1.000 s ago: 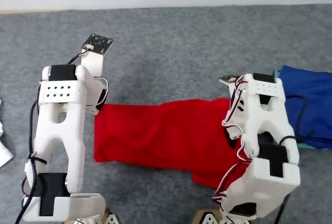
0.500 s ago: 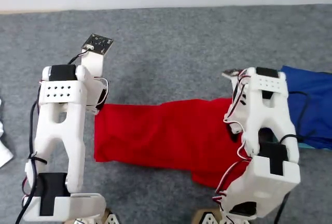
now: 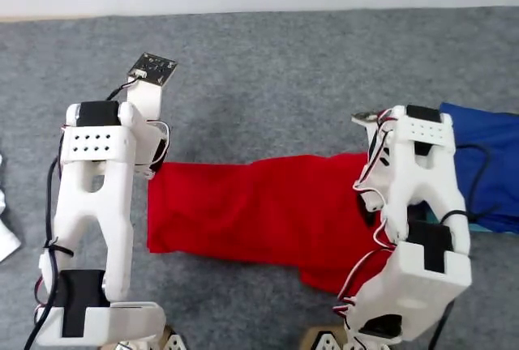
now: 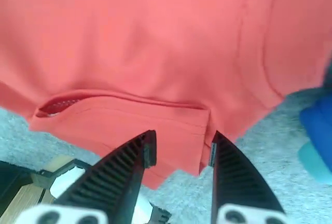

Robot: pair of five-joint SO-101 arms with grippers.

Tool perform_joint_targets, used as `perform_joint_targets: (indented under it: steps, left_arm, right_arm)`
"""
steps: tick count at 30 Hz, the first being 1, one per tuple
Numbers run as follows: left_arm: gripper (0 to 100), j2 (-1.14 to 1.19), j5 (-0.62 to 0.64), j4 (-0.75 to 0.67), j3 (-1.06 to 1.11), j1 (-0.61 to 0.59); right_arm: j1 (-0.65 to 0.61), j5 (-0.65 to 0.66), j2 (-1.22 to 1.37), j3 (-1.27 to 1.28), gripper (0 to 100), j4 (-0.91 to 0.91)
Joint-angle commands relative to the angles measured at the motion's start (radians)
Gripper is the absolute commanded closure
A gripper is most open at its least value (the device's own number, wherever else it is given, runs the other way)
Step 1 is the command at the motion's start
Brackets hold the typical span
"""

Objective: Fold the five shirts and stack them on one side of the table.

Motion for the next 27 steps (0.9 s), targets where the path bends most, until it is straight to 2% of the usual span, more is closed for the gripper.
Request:
perform_joint_targets:
  steps: [1, 8, 20, 27]
  left_arm:
    - [100, -0.04, 0.0, -0.015, -0.005, 0.006]
    - [100, -0.04, 0.0, -0.015, -0.005, 0.006]
    - [100, -0.04, 0.003, -0.015, -0.004, 0.006]
    - [100, -0.04, 0.0, -0.017, 0.03, 0.006]
  right_arm:
    - [0.005, 0.006, -0.012, 0.015, 81.4, -0.028]
    - [-0.002, 0.006, -0.01, 0.049, 81.5, -0.093]
    - [-0.035, 0.006, 0.058, 0.049, 81.7, -0.088]
    - [-0.074, 0.006, 0.111, 0.043, 90.8, -0.093]
